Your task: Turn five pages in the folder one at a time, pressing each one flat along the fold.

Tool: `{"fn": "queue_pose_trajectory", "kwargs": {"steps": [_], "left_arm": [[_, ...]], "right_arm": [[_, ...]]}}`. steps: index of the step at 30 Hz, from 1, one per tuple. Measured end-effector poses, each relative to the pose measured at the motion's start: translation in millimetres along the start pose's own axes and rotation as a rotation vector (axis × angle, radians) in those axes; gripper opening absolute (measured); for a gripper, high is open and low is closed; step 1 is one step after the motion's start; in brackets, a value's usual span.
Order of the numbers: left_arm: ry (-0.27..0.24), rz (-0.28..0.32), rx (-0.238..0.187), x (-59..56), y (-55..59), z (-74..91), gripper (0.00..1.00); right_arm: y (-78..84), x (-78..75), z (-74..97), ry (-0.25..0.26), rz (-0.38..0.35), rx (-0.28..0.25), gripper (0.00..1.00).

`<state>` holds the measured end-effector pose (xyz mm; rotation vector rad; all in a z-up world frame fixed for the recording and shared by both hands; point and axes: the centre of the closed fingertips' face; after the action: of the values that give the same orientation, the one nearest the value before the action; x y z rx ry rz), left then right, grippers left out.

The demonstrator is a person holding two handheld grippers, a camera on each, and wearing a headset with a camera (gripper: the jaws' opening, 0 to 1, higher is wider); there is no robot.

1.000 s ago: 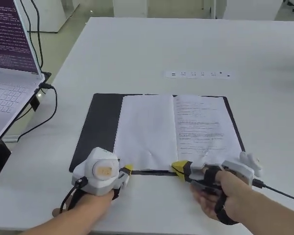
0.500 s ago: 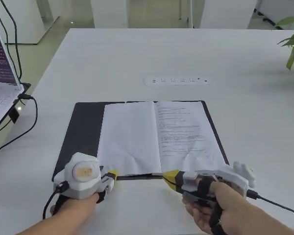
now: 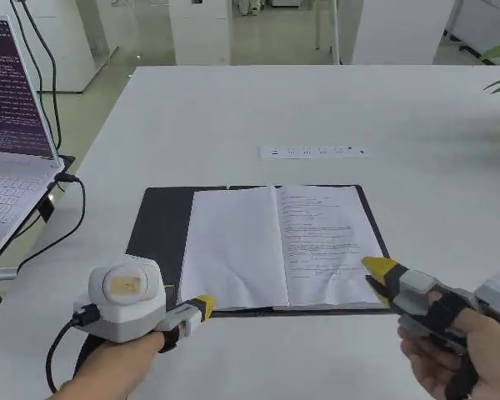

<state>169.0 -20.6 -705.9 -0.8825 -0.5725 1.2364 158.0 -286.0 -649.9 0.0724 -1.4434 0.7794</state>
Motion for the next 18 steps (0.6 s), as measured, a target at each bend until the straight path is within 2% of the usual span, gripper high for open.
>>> {"fn": "queue_pose_trajectory", "kwargs": {"steps": [4, 6, 7, 11, 13, 14, 18], "left_arm": [[-0.009, -0.006, -0.03, 1.6, -8.7, 21.5, 0.54], [-0.019, 0.0, -0.037, 1.2, -10.2, 30.6, 0.58], [-0.019, -0.003, -0.041, 0.3, -10.4, 33.9, 0.61], [-0.015, -0.035, -0.047, -3.9, -8.2, 45.5, 0.66], [-0.019, -0.045, -0.063, -3.9, -8.3, 50.4, 0.71], [-0.022, -0.05, -0.065, -4.6, -8.2, 54.5, 0.73], [-0.044, -0.07, -0.076, -0.7, -6.3, 63.3, 0.8]], "right_arm": [[-3.0, -1.3, 15.9, 0.053, 0.22, 0.055, 0.35], [-1.2, -6.8, 21.9, 0.089, 0.321, 0.089, 0.42], [-0.6, -7.6, 24.2, 0.1, 0.396, 0.097, 0.46], [-0.1, -9.4, 31.8, 0.127, 0.552, 0.13, 0.56], [-3.0, -8.2, 34.5, 0.132, 0.591, 0.121, 0.62], [-6.6, -5.7, 36.0, 0.126, 0.613, 0.095, 0.66], [-11.1, -4.1, 43.0, 0.123, 0.629, 0.064, 0.79]]}}
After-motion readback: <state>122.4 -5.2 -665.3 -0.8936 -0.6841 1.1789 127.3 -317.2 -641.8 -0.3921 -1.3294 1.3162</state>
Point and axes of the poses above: the centre of the closed fingertips' face, and the gripper's own axes: z roughly backward along the fingers, x roughly to its left, y roughly out of its underside, and after that the axes turned 8 degrees about -y, right-handed
